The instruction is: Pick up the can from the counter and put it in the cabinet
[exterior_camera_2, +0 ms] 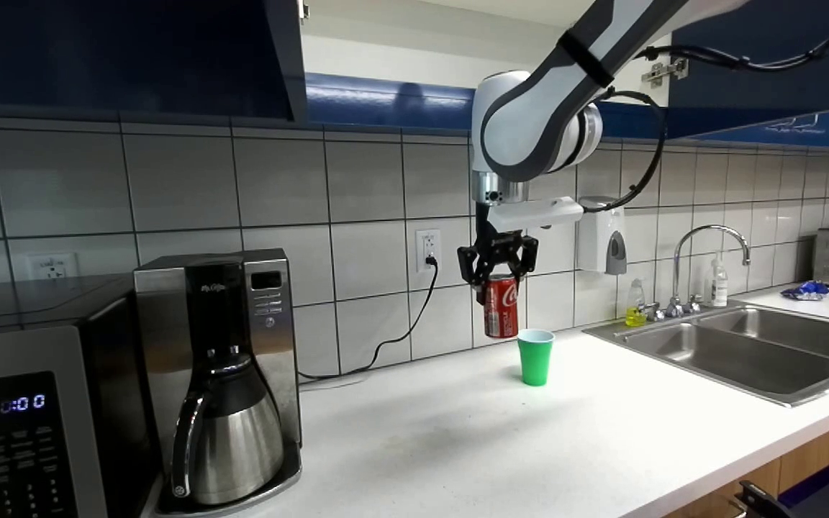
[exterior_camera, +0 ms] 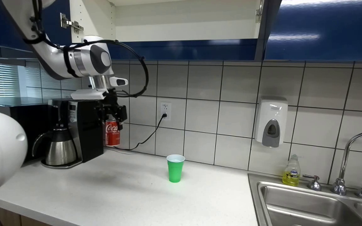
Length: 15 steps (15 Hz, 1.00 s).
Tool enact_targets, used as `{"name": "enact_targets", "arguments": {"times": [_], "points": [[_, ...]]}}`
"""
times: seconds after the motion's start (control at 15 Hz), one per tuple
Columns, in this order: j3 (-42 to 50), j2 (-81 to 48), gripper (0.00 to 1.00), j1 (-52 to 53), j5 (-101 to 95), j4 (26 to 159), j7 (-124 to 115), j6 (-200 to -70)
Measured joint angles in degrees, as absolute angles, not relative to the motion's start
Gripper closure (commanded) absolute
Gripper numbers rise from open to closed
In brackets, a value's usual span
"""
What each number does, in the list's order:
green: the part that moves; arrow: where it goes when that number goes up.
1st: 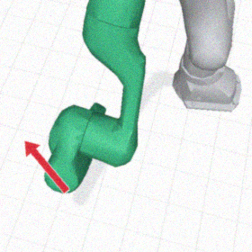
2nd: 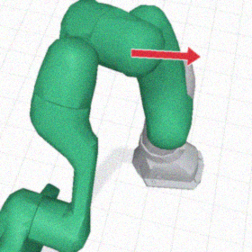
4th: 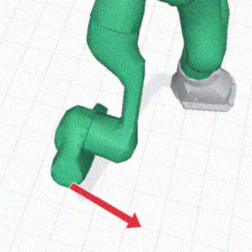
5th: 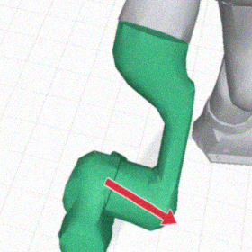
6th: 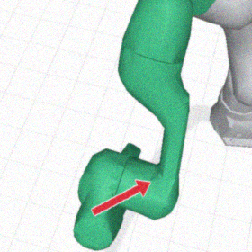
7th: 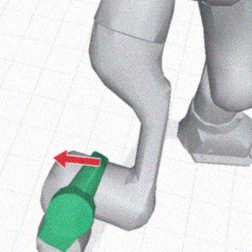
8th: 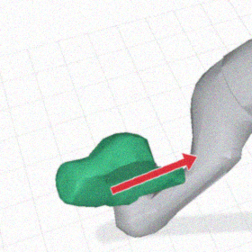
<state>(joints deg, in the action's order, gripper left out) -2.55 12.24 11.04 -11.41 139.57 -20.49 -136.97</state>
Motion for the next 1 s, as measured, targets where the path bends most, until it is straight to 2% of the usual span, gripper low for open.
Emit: {"name": "enact_targets", "arguments": {"times": [1.0], "points": [[-5.7,26.4,0.61,10.9,-8.8,136.0,-18.7,-124.1]]}}
